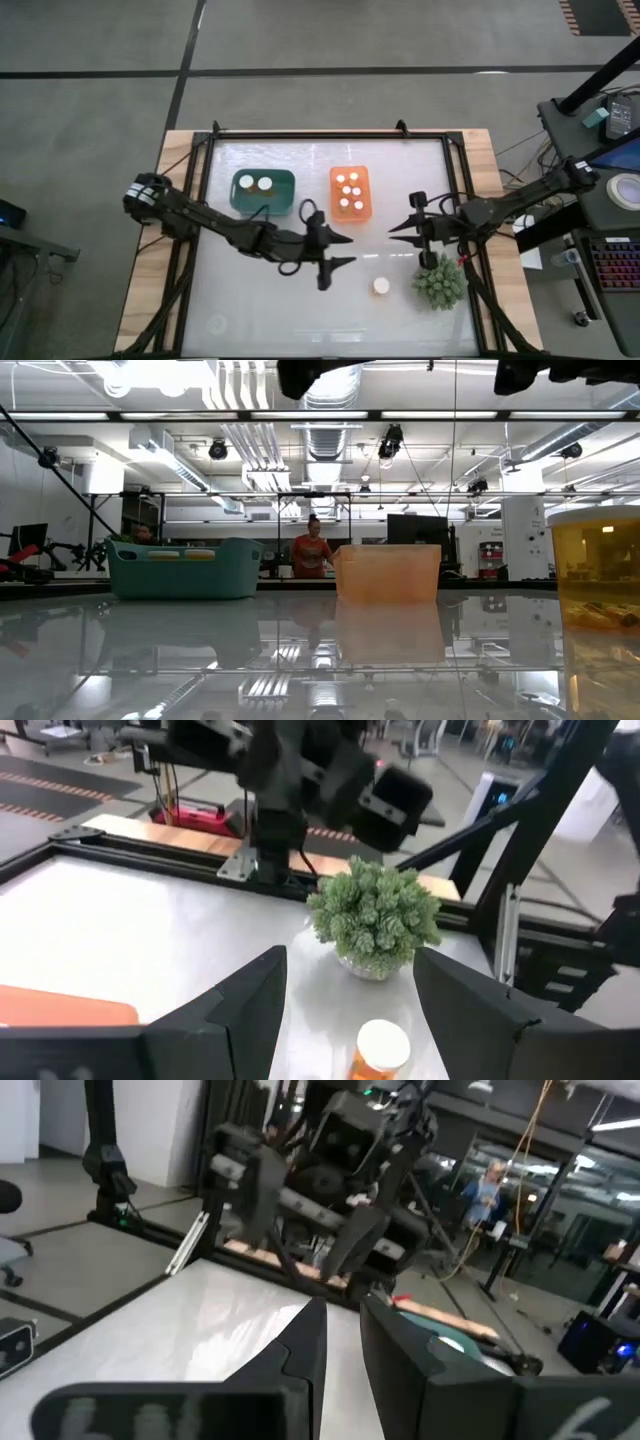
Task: Pick and place medicine bottles into bin by pill shape (circle, oval)
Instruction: Put the large orange pill bottle into the green bin
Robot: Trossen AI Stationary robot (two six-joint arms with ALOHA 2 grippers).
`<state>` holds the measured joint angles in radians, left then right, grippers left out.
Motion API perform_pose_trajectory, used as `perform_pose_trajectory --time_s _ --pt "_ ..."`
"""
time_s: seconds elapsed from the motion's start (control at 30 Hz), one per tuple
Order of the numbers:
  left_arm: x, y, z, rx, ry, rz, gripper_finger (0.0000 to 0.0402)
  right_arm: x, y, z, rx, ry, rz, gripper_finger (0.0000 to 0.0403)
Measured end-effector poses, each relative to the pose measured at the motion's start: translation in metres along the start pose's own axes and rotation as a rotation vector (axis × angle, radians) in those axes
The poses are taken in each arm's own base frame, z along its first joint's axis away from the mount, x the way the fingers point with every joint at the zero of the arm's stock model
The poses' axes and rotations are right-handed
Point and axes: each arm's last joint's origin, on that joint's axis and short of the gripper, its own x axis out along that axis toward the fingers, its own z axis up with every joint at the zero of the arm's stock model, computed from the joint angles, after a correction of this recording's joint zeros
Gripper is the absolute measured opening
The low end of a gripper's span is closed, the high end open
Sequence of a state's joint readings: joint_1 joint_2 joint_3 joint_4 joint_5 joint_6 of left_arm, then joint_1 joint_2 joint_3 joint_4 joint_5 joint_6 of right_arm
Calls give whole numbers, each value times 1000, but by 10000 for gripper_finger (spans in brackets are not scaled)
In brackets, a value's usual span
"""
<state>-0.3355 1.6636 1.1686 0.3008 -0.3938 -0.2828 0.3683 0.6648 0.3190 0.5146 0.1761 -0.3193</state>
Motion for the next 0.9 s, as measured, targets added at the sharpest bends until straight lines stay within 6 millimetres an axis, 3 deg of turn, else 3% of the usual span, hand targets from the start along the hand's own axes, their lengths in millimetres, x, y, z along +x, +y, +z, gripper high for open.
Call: perform_pose_trajectory --time_s 0.17,0.67,0.9 --pt "22 -10 0 48 31 8 205 -11 -1 -4 -15 -22 -8 59" --pt "95 -32 -30 270 58 9 205 -26 -2 -8 -16 -127 -45 59" --pt "110 -24 -36 272 30 27 205 -26 -2 -9 -16 -118 -42 59"
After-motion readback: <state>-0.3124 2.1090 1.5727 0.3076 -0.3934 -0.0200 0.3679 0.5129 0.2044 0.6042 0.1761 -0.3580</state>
